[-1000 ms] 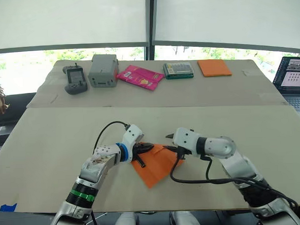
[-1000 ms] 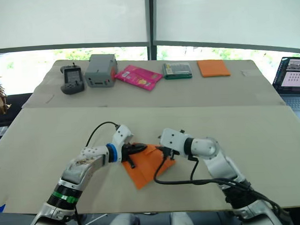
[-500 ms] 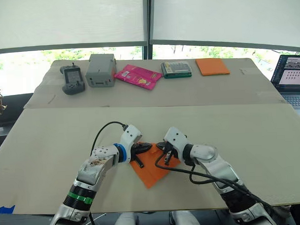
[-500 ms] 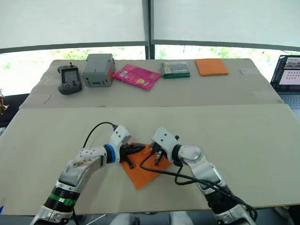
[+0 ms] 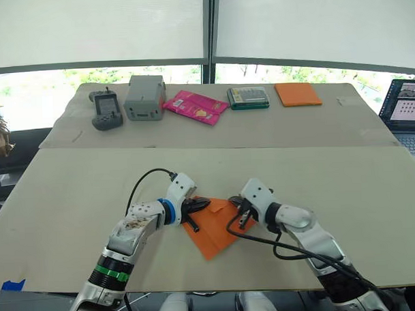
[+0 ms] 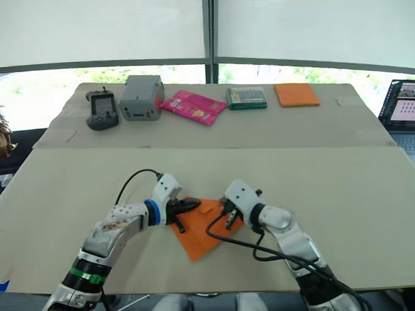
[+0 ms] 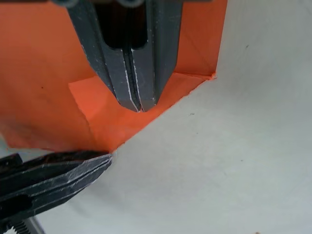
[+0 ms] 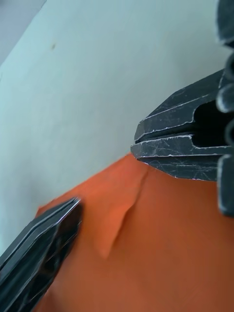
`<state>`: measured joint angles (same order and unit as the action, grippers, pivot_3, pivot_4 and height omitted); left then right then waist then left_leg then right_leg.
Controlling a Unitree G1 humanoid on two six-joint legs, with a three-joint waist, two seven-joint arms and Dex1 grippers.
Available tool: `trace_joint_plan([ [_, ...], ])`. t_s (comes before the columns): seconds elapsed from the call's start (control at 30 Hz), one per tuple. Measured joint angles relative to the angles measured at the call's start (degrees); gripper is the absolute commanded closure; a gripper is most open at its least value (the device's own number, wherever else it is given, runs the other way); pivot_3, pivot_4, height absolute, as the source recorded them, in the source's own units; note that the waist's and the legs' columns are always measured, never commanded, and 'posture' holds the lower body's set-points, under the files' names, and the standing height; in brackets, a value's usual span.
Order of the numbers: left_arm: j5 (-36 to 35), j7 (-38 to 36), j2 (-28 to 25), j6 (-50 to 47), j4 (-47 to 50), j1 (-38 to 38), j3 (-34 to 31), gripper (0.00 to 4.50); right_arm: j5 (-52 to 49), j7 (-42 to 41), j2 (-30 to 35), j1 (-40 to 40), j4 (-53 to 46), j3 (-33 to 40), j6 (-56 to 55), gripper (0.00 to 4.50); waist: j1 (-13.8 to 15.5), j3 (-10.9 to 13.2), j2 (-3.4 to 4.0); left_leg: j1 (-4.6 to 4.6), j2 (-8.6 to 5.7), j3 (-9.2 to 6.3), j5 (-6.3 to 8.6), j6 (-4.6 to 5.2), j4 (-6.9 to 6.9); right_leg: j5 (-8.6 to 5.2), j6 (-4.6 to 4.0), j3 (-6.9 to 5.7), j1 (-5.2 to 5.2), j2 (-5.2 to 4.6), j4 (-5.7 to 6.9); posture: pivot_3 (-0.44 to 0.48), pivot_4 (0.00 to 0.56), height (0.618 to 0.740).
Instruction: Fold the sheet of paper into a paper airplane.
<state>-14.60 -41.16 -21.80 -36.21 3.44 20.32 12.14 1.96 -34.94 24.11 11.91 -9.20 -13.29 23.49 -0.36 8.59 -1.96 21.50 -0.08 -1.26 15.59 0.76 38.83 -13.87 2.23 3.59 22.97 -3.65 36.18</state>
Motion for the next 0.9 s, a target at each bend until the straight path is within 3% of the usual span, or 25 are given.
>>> trace_joint_plan([
  [0.27, 0.0, -0.05, -0.06, 0.24, -0.27, 0.27, -0.18, 4.5, -5.3, 0.08, -1.95, -0.84, -1.45, 3.83, 0.52, 4.49, -0.33, 0.01, 0.01, 0.12, 0.04, 0.01, 0.0, 0.0, 0.0, 0.0, 0.0, 0.03, 0.15, 0.09, 0.05, 0.0, 0.15, 0.74],
  [0.7, 2.59, 2.48, 3.19, 0.82, -3.79, 3.73, 1.33, 4.5, -2.36, 1.29, -5.71, 5.44, -0.6, -5.83, 6.74, 4.49, -0.3, 0.02, 0.04, 0.25, 0.0, -0.01, 0.0, 0.0, 0.05, 0.03, 0.04, 0.02, 0.24, 0.05, 0.04, 0.0, 0.15, 0.74],
  [0.9, 3.8, 4.02, 0.01, -0.67, -0.9, 2.43, 1.31, 4.5, -2.24, 1.22, -5.42, 5.14, -0.96, -6.47, 6.74, 4.49, -1.02, -0.06, 0.14, -0.01, 0.08, 0.0, 0.0, 0.0, -0.09, 0.03, 0.03, 0.03, 0.14, 0.15, 0.07, 0.0, 0.15, 0.74],
])
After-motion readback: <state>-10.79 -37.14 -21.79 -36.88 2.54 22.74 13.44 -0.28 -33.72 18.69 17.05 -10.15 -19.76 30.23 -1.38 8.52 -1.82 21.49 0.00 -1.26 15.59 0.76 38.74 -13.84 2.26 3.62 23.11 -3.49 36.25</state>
